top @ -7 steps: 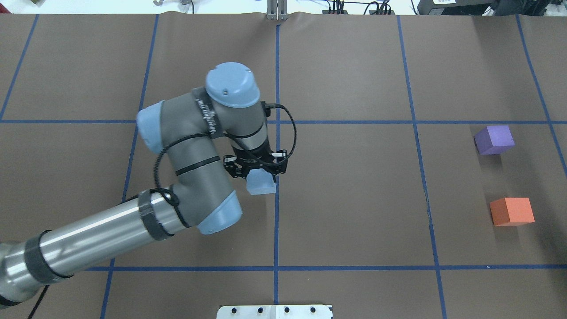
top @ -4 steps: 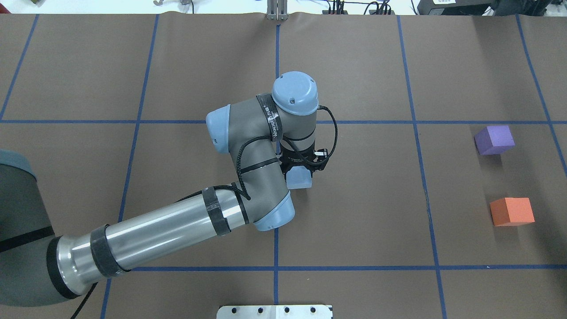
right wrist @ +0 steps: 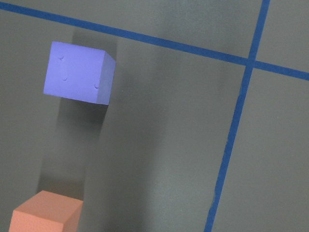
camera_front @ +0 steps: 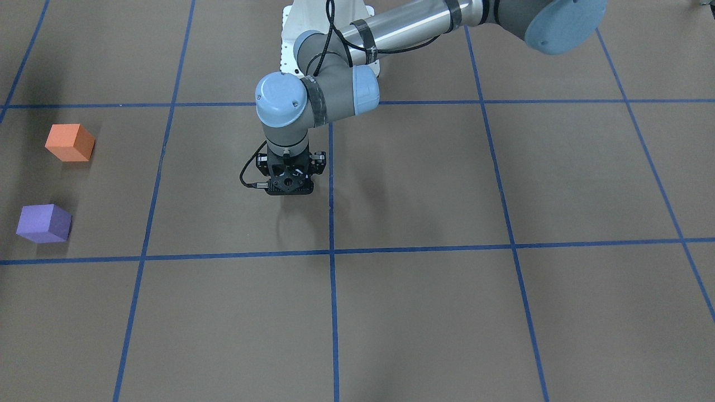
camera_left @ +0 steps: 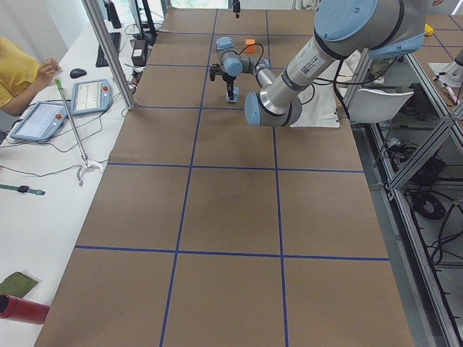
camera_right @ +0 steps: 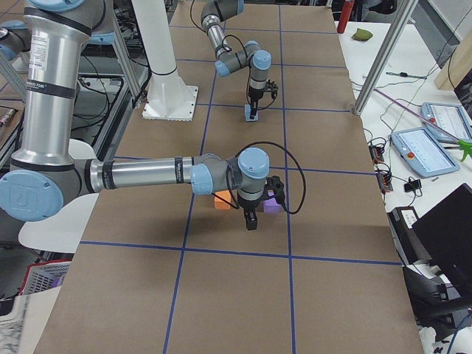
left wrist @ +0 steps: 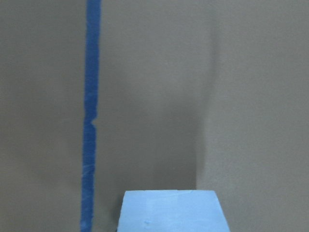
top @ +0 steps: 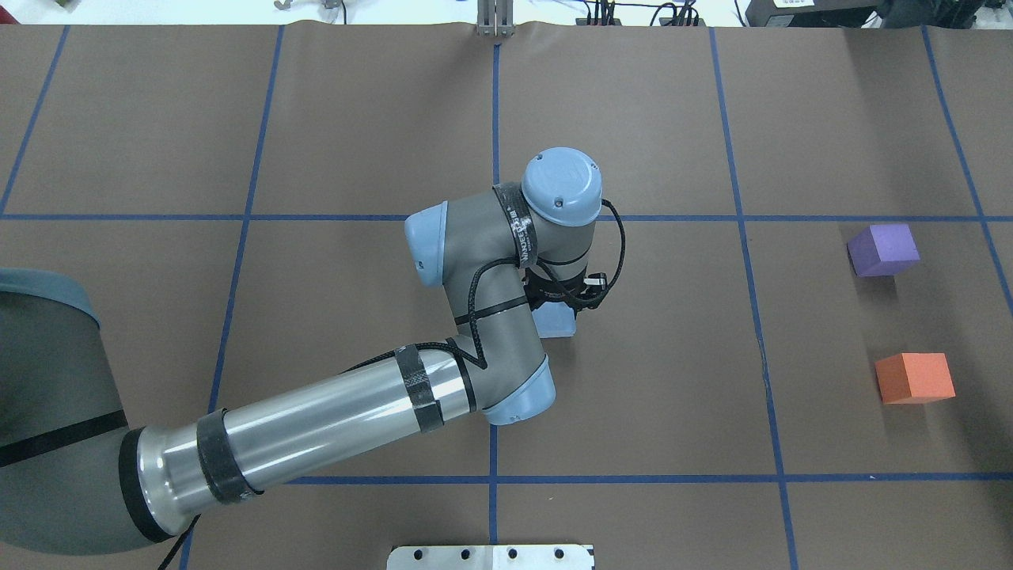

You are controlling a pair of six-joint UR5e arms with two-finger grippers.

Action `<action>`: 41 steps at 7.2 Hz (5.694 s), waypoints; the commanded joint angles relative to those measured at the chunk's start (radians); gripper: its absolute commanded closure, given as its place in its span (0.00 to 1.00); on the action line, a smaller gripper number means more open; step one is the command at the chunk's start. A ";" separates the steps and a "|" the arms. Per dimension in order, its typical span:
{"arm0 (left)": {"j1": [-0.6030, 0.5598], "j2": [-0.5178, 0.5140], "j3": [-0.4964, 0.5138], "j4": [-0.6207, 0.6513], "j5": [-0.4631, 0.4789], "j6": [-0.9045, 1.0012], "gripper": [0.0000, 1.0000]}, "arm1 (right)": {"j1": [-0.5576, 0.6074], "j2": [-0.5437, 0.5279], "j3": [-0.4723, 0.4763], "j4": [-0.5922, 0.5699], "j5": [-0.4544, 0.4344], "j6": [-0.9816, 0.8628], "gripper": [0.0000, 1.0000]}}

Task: Place blue block between orange and purple blocks
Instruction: 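Carry the light blue cube with the left gripper toward the table center, then release the blue cube at center and withdraw left gripper while right arm approaches, then lower the right gripper onto the light blue cube and grasp it, then carry the light blue cube with the right gripper toward the purple cube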

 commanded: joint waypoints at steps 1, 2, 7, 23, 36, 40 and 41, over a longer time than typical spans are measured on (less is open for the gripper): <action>0.006 -0.009 0.001 -0.001 0.040 0.002 0.00 | -0.001 -0.001 -0.004 0.058 0.001 0.002 0.00; 0.004 -0.012 -0.003 0.002 0.040 -0.004 0.00 | -0.001 -0.006 -0.005 0.063 0.001 0.002 0.00; -0.098 0.085 -0.331 0.167 -0.001 -0.007 0.00 | -0.238 0.086 0.007 0.317 -0.013 0.407 0.00; -0.229 0.606 -0.809 0.165 -0.097 0.010 0.00 | -0.903 0.720 -0.162 0.246 -0.668 1.142 0.02; -0.224 0.607 -0.809 0.166 -0.092 0.003 0.00 | -0.874 0.727 -0.066 0.026 -0.668 1.013 0.95; -0.226 0.610 -0.810 0.169 -0.092 -0.004 0.00 | -0.583 0.435 0.125 -0.041 -0.385 0.980 0.97; -0.226 0.610 -0.812 0.169 -0.092 -0.004 0.00 | -0.487 0.347 0.121 0.003 -0.295 0.860 0.97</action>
